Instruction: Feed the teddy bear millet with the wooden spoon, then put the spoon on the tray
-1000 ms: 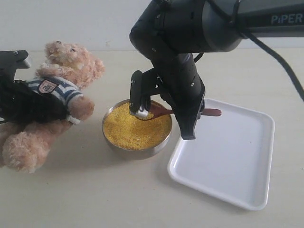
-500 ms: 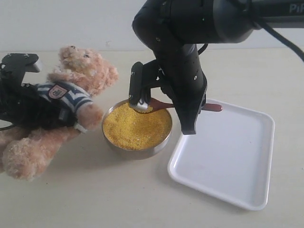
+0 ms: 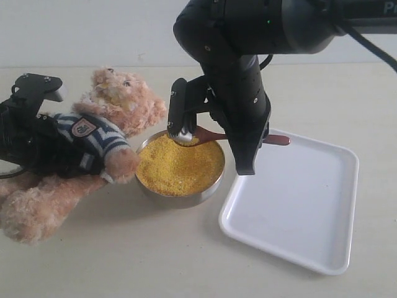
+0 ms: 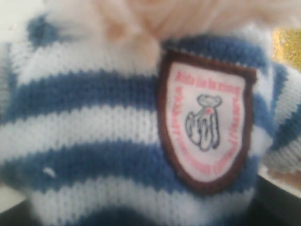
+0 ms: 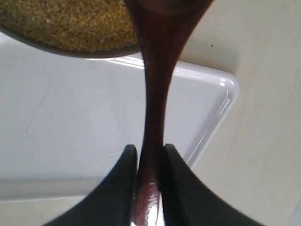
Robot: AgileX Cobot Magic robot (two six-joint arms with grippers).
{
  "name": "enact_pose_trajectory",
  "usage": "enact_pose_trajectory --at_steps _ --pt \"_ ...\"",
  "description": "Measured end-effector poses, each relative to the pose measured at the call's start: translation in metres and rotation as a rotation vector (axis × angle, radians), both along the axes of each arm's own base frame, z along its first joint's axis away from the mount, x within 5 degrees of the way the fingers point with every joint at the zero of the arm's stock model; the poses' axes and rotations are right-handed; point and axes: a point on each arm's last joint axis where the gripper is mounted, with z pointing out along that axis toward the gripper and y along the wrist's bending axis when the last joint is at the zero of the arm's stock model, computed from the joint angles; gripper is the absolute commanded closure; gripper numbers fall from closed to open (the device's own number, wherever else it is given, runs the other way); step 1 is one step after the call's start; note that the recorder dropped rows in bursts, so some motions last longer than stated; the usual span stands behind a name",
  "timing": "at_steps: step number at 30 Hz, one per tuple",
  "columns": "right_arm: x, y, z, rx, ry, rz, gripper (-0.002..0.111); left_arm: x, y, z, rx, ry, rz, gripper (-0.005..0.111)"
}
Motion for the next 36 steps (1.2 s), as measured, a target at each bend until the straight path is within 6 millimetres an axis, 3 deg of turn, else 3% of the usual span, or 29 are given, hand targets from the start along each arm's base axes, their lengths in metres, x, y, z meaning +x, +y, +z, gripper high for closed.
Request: enact_pose_trajectory --at_steps 10,17,36 --pt "0.0 0.0 0.001 0.003 -0.003 -0.002 0.109 0.0 0.0 0.0 0.002 0.001 -0.004 0.103" --pt "0.007 0.007 0.019 0.054 -0.053 -0.001 0.109 0.001 0.0 0.001 0.006 -0.001 -0.014 0.103" --pt "0.008 0.008 0.02 0.058 -0.057 -0.001 0.109 -0.001 -0.003 0.003 0.003 0.024 -0.063 0.103"
